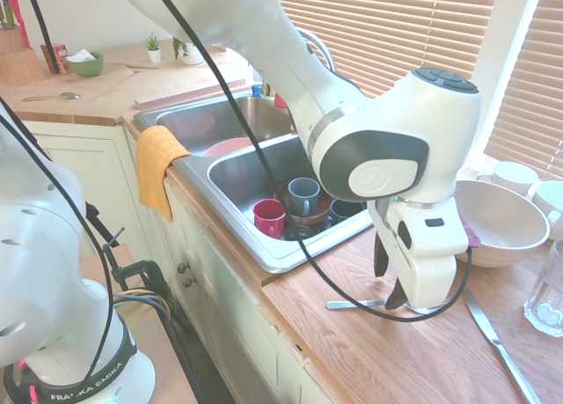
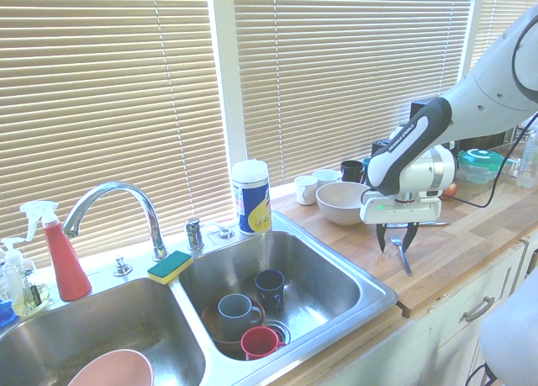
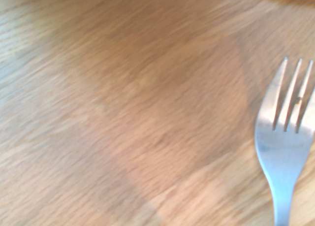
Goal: Put the fork into the sink
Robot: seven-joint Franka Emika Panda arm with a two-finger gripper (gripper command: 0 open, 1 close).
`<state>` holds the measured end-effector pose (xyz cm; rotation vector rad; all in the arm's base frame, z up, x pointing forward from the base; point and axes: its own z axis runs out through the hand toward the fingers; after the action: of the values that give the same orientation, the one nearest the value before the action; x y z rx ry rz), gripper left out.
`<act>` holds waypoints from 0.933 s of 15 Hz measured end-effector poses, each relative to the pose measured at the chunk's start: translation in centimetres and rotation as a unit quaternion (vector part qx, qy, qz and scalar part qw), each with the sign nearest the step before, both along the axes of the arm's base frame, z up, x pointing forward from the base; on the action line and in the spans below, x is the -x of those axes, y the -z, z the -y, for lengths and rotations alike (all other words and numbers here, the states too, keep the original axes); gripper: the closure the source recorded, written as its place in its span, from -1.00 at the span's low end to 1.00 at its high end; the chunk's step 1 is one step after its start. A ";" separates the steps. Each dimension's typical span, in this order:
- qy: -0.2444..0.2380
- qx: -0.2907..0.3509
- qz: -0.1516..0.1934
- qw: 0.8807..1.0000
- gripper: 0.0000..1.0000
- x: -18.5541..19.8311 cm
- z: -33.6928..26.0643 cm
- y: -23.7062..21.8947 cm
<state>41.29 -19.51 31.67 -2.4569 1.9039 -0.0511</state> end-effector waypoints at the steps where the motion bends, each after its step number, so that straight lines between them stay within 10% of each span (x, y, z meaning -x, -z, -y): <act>1: -0.001 0.000 -0.001 1.000 1.00 -0.1 0.0 0.0; 14: 0.007 -0.009 -0.006 1.000 1.00 1.0 1.4 0.2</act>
<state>40.27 -20.91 31.49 -2.4374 1.9176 -0.0184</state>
